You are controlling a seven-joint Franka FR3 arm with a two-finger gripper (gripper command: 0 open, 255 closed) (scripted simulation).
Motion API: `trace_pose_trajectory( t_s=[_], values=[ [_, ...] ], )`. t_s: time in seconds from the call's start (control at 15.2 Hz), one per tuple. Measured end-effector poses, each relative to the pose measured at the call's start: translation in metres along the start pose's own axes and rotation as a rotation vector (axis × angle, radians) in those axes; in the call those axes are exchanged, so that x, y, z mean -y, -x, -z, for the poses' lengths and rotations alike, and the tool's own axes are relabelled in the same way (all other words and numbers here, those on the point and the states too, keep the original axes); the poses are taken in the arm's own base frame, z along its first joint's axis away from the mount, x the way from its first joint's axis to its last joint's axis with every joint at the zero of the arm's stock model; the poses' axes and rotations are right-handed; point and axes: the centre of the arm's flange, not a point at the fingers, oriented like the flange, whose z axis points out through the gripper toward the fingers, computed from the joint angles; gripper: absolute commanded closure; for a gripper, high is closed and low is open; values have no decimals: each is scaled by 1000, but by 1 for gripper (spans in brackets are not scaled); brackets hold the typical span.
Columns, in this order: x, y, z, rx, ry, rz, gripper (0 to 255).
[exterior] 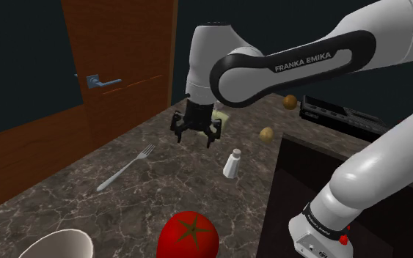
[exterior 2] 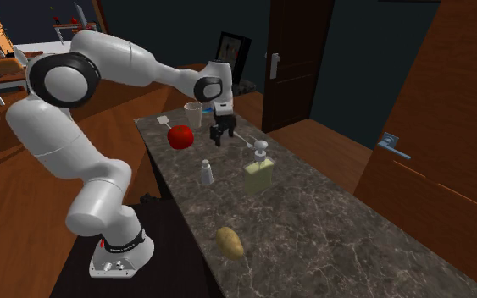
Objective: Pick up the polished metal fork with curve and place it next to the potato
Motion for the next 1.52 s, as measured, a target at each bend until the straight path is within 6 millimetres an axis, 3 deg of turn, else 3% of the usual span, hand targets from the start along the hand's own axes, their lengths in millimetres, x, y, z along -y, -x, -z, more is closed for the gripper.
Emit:
trace_pose_trajectory(
  t_s=[0.46,0.92,1.12,1.52],
  values=[
    [87,6,-34,-13,-1,-181,0],
    [171,-3,-69,-30,-1,-365,0],
    [181,-6,-83,-34,-1,-388,0],
    [181,-8,-110,-35,-1,-392,0]
  ],
)
